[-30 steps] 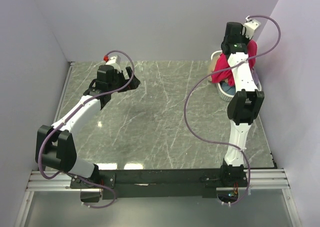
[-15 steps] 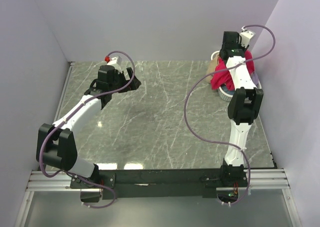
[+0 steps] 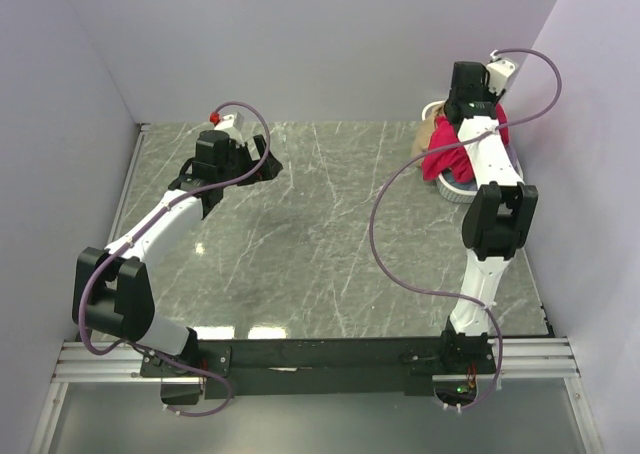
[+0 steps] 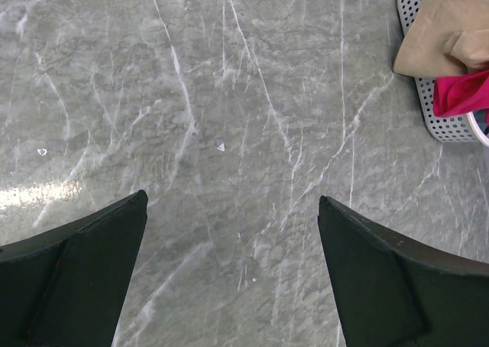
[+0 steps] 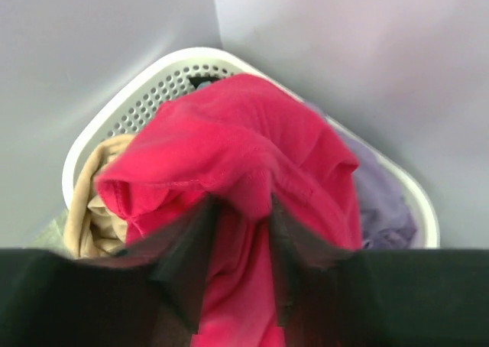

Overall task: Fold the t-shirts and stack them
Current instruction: Grab the tshirt from the pile, then move the tshirt to the center of the board

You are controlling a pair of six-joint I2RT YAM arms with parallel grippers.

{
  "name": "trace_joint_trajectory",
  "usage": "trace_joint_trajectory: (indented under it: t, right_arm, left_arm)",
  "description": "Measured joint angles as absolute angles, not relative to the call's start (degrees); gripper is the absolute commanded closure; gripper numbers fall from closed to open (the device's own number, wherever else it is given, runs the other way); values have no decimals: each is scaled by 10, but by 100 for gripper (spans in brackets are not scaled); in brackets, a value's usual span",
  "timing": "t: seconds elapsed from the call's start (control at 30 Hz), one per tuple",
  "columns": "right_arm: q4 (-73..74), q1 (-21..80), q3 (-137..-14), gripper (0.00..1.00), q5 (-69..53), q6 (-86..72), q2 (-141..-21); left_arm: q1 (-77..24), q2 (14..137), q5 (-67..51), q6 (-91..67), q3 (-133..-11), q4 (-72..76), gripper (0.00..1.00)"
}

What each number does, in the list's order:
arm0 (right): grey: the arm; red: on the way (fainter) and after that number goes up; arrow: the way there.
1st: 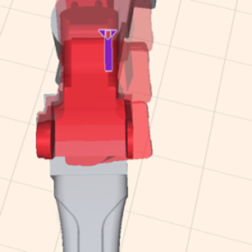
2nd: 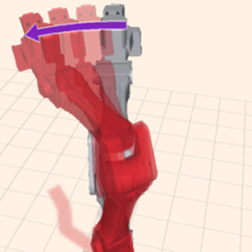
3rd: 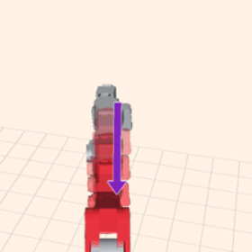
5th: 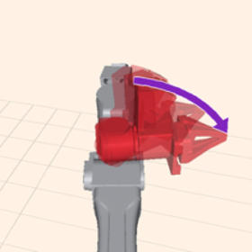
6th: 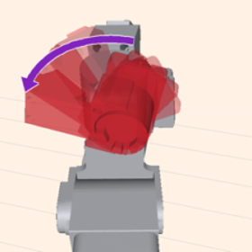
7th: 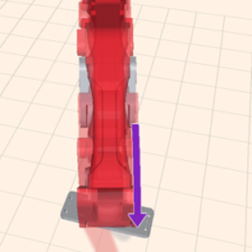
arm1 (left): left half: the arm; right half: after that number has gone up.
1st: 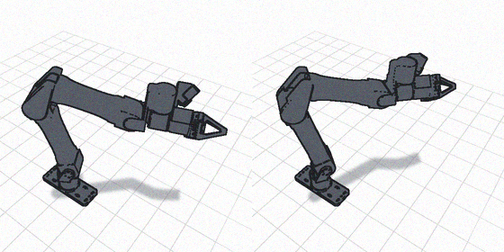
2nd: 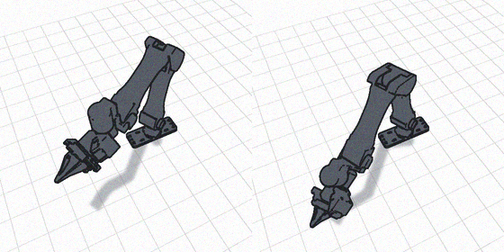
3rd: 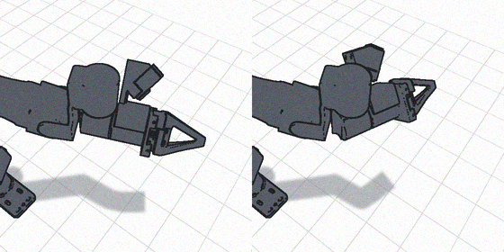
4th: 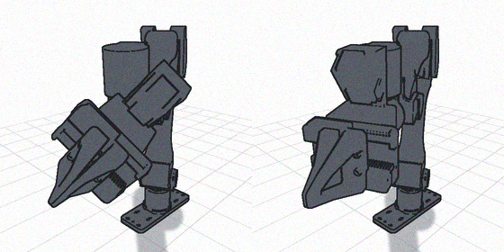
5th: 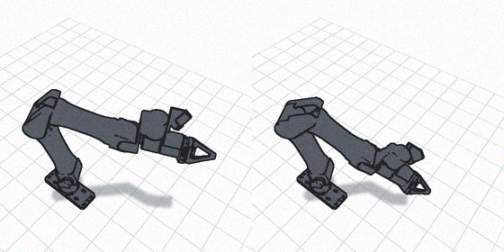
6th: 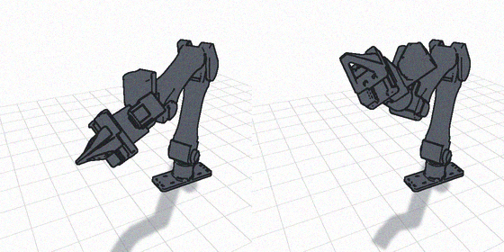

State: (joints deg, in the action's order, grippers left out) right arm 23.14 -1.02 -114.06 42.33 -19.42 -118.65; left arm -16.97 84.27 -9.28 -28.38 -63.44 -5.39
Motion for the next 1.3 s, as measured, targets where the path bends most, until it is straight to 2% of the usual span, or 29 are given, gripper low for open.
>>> trace_joint_trajectory:
  t: [0.03, 0.07, 0.1, 0.7, 1.03, 1.3]
  right_arm:
    - [232, -10, -1141, 85, 423, -193, -1183]
    - [232, -10, -1141, 99, 422, -196, -1178]
    - [232, -10, -1141, 100, 421, -194, -1174]
    - [214, -10, -1096, 100, 321, -194, -1114]
    - [190, 10, -1054, 100, 212, -142, -970]
    - [212, 70, -1108, 100, 138, -81, -910]
  left_arm:
    - [-170, 843, -93, -284, -634, -54, 1]
    - [-170, 843, -93, -284, -634, -54, 1]
    - [-170, 843, -93, -284, -634, -54, 1]
    - [-170, 843, -94, -284, -634, -54, 1]
    - [-170, 843, -97, -284, -634, -53, 1]
    - [-170, 843, -98, -291, -634, -53, 1]
